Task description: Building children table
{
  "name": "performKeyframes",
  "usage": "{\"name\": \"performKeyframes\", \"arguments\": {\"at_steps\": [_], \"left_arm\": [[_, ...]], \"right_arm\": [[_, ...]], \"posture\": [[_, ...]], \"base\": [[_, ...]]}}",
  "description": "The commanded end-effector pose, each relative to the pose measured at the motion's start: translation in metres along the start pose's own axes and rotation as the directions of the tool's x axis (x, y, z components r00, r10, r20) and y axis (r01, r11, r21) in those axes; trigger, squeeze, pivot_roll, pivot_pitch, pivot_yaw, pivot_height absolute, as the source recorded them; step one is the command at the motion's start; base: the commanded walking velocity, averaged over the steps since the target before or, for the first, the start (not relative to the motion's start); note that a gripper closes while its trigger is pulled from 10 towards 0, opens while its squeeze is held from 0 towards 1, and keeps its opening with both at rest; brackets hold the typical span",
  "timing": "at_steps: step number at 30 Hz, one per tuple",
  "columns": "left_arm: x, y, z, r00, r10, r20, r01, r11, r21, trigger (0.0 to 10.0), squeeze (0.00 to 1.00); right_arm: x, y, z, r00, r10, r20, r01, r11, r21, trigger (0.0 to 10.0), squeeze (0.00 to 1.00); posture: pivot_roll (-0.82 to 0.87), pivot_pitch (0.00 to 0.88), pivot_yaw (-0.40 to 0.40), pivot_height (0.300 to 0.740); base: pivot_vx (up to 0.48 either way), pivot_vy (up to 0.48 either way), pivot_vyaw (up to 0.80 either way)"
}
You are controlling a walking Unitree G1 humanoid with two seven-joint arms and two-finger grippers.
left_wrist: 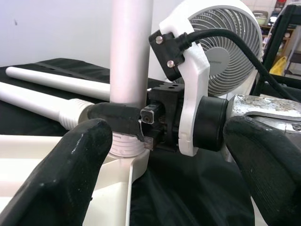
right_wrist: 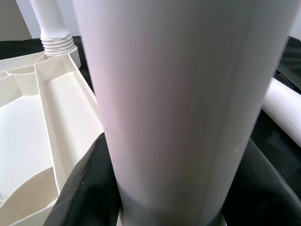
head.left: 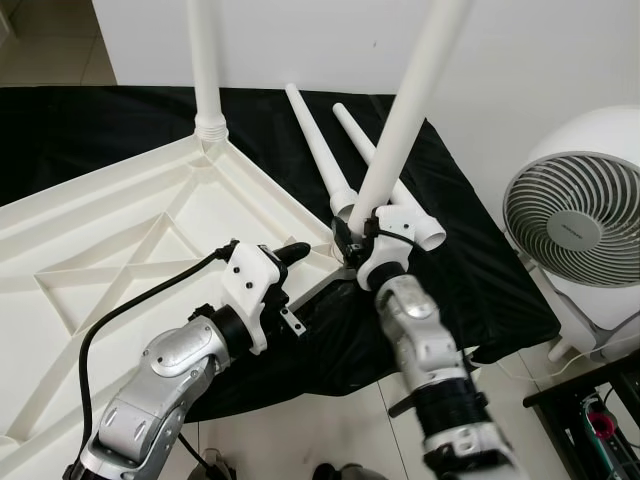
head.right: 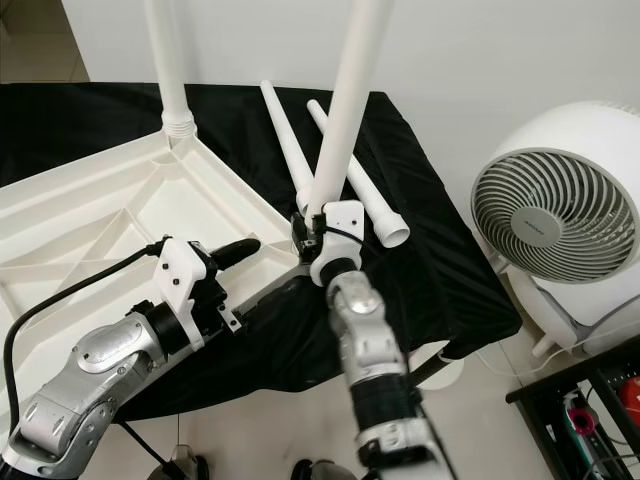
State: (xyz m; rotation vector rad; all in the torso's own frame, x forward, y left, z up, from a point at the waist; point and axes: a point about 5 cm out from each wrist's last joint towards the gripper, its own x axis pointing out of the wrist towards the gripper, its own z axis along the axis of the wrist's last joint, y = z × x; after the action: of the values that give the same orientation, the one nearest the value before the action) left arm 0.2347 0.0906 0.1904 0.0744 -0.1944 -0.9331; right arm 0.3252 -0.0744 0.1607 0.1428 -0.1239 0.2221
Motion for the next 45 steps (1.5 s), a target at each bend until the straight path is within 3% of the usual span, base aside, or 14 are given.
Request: {"name": "performKeyframes", "arguments": {"at_steps": [1,4,5,6,7,15,18,20,21,31,32,33,34,45], "left_arm": [[0.001,-0.004,-0.003,0.999,-0.036,-0.011,0.036,0.999,-0.014,10.0,0.00],[0.001,-0.004,-0.003,0.999,-0.039,-0.013,0.039,0.999,-0.015,10.0,0.00],[0.001,-0.004,-0.003,0.999,-0.041,-0.014,0.041,0.999,-0.015,10.0,0.00],[0.001,-0.004,-0.003,0.999,-0.042,-0.015,0.042,0.999,-0.014,10.0,0.00],[0.001,-0.004,-0.003,0.999,-0.041,-0.015,0.041,0.999,-0.014,10.0,0.00],[0.001,-0.004,-0.003,0.999,-0.038,-0.016,0.038,0.999,-0.013,10.0,0.00],[0.001,-0.004,-0.004,0.999,-0.036,-0.016,0.036,0.999,-0.014,10.0,0.00],[0.001,-0.004,-0.004,0.999,-0.036,-0.016,0.036,0.999,-0.014,10.0,0.00],[0.001,-0.005,-0.005,0.999,-0.038,-0.018,0.038,0.999,-0.016,10.0,0.00],[0.001,-0.006,-0.006,0.999,-0.040,-0.024,0.040,0.999,-0.017,10.0,0.00],[0.001,-0.006,-0.006,0.999,-0.039,-0.025,0.039,0.999,-0.016,10.0,0.00],[0.001,-0.006,-0.006,0.999,-0.039,-0.025,0.039,0.999,-0.015,10.0,0.00],[0.001,-0.006,-0.006,0.999,-0.038,-0.025,0.038,0.999,-0.015,10.0,0.00],[0.000,-0.007,-0.006,0.999,-0.031,-0.029,0.031,0.999,-0.015,10.0,0.00]], "right_arm": [[-0.004,0.002,-0.011,0.998,0.001,-0.060,0.001,1.000,0.030,10.0,0.00],[-0.004,-0.001,-0.011,0.998,0.000,-0.065,0.002,0.999,0.032,10.0,0.00],[-0.004,-0.005,-0.010,0.998,-0.003,-0.058,0.005,1.000,0.031,10.0,0.93],[-0.003,-0.008,-0.009,0.999,-0.005,-0.052,0.007,1.000,0.029,10.0,0.93],[-0.003,-0.010,-0.007,0.999,0.003,-0.046,-0.001,0.999,0.033,10.0,1.00],[-0.002,-0.012,0.004,0.989,0.150,-0.002,-0.149,0.987,0.051,10.0,1.00],[0.001,-0.020,0.012,0.950,0.312,-0.017,-0.313,0.950,-0.024,10.0,1.00],[0.001,-0.020,0.012,0.950,0.312,-0.017,-0.313,0.950,-0.024,10.0,1.00],[0.002,-0.028,0.014,0.909,0.413,-0.056,-0.415,0.908,-0.052,10.0,0.00],[0.013,-0.038,0.008,0.826,0.549,-0.128,-0.560,0.825,-0.074,10.0,0.00],[0.014,-0.038,0.007,0.813,0.568,-0.131,-0.579,0.813,-0.064,8.7,0.00],[0.014,-0.037,0.006,0.804,0.580,-0.133,-0.590,0.805,-0.059,8.7,0.00],[0.015,-0.037,0.005,0.795,0.592,-0.136,-0.602,0.796,-0.055,0.0,0.00],[0.018,-0.042,0.001,0.748,0.645,-0.156,-0.659,0.750,-0.057,0.0,0.00]], "posture": [[0.12,0.129,-0.110,0.740],[0.12,0.129,-0.109,0.740],[0.12,0.129,-0.109,0.740],[0.12,0.129,-0.109,0.740],[0.12,0.129,-0.111,0.740],[0.12,0.127,-0.113,0.740],[0.12,0.127,-0.114,0.740],[0.12,0.127,-0.114,0.740],[0.12,0.125,-0.115,0.740],[0.13,0.119,-0.114,0.740],[0.13,0.119,-0.113,0.740],[0.13,0.119,-0.113,0.740],[0.14,0.118,-0.113,0.740],[0.14,0.120,-0.119,0.740]], "base": [[0.000,0.000,0.00],[0.000,0.000,0.00],[0.000,0.000,0.00],[0.000,0.000,0.00],[0.000,0.000,0.00],[0.000,0.000,0.00],[0.000,0.000,0.00],[0.000,0.000,0.00],[0.000,0.000,0.00],[0.000,0.000,0.00],[0.000,0.000,0.00],[0.000,0.000,0.00],[0.000,0.000,0.00],[0.000,0.000,0.00]]}}
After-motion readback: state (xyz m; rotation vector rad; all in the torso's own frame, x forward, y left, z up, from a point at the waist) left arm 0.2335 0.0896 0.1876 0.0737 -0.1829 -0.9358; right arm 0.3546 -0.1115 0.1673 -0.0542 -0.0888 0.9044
